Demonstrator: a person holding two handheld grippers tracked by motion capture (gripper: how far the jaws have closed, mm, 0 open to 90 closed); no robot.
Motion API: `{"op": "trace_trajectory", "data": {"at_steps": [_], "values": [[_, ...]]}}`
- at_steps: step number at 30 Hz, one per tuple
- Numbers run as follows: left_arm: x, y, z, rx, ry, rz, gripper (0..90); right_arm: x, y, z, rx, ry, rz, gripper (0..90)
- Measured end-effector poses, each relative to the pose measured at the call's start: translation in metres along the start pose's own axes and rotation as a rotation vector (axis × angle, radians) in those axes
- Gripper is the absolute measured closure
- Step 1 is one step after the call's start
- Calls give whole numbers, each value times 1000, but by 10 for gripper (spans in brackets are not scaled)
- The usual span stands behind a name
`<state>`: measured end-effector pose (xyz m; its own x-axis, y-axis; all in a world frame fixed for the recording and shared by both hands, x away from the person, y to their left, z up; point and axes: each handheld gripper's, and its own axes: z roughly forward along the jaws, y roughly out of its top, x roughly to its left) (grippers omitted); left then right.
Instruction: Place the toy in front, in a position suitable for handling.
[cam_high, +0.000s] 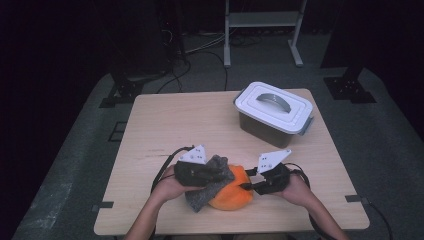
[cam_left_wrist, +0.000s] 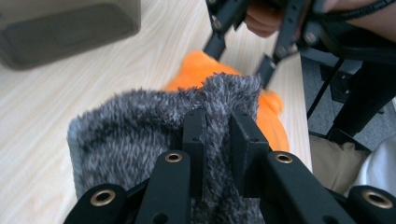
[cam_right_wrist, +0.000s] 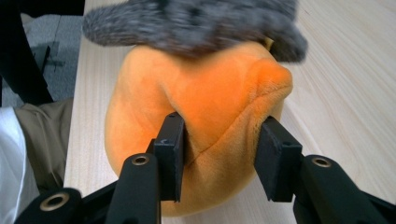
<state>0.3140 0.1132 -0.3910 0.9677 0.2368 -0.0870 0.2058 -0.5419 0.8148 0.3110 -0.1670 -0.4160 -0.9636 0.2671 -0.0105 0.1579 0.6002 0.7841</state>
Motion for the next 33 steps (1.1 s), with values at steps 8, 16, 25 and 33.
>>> {"op": "trace_trajectory", "data": {"at_steps": [8, 16, 25, 33], "values": [[-3, -8, -4, 32, 45, 27, 772, 1, 3, 1, -29, -23, 1, 359], [19, -21, -10, 8, 68, -42, 769, 3, 1, -9, -93, 11, -79, 306], [27, -26, -14, -8, 87, -78, 770, 12, 4, -1, -50, -1, -164, 492], [19, -13, -20, -35, 94, -43, 775, 13, 9, 0, -54, -29, -87, 648]]}}
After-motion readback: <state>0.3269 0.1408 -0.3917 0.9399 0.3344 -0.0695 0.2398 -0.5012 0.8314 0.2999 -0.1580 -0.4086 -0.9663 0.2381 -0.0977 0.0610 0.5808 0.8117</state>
